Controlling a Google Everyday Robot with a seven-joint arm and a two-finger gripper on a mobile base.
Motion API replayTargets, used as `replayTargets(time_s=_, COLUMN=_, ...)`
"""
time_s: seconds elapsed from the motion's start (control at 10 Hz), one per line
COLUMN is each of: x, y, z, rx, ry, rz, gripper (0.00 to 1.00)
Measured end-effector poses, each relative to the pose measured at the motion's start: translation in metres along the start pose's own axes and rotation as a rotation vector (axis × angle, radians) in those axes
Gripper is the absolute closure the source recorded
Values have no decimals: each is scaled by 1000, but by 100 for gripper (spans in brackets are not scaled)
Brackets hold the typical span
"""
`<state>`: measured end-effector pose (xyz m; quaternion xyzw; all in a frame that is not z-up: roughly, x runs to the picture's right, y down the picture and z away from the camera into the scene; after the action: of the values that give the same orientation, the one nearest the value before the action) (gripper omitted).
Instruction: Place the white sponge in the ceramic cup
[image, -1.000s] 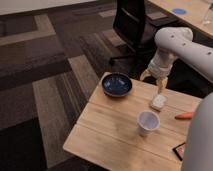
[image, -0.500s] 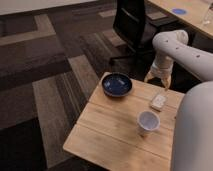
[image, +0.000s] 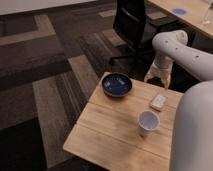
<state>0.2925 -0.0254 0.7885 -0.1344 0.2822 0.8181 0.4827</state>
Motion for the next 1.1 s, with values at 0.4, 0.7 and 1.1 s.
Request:
replayTargets(time_s=0.4, x=-15, y=-9, z=28, rx=-51, ry=-7, rz=24, gripper=35)
replayTargets(time_s=0.7, x=-9, y=-17, z=55, rx=-56, ry=21, rz=51, gripper=35)
replayTargets(time_s=1.1, x=-8, y=-24, z=85, rx=-93, ry=37, rz=99, gripper=35)
